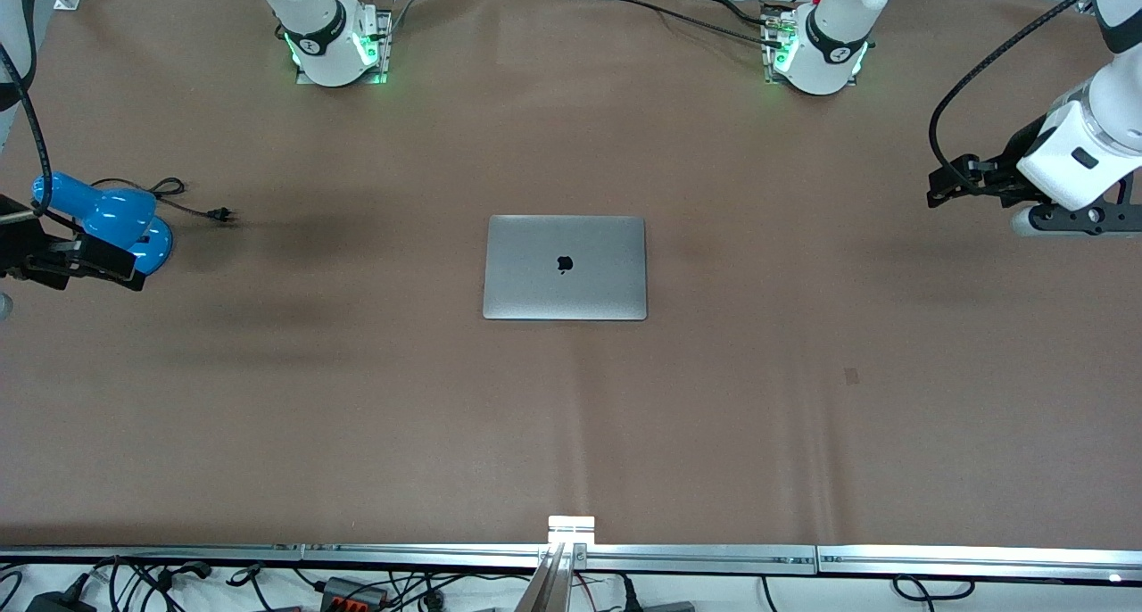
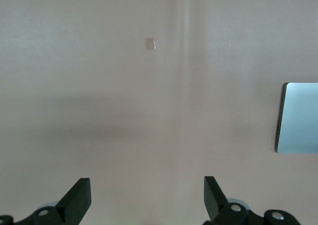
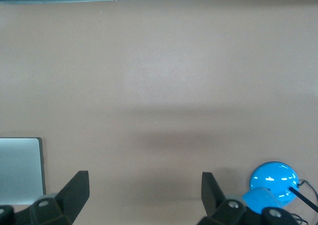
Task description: Close laptop with both arms from behind
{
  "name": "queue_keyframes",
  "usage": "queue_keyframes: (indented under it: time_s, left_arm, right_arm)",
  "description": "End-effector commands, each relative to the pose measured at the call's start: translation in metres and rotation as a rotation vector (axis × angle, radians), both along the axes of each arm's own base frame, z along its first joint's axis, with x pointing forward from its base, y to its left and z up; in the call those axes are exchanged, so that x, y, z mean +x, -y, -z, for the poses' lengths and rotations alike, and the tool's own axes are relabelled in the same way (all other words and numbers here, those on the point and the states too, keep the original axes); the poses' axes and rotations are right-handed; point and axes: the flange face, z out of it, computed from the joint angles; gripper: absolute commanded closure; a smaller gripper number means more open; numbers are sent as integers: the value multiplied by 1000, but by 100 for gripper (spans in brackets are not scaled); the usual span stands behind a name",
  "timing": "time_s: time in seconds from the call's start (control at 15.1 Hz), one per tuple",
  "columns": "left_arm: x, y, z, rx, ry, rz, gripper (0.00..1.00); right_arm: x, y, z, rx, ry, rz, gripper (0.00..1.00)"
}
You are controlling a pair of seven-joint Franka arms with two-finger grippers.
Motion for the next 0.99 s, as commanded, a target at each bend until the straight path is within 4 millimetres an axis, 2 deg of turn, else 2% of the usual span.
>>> queue_keyframes:
  time_s: [0.0,0.46,0.93]
  left_arm:
    - [-4,-2,8,24,2,-15,0]
    - [-5,3,7,15,1,-10,0]
    - [-3,3,6,24,9,-7,0]
  right_arm:
    - [-19,-2,-2,-31,-15,-25,0]
    - [-93,1,20,-32,16,-27,0]
    - [-113,1,7,-31,-9,-25,0]
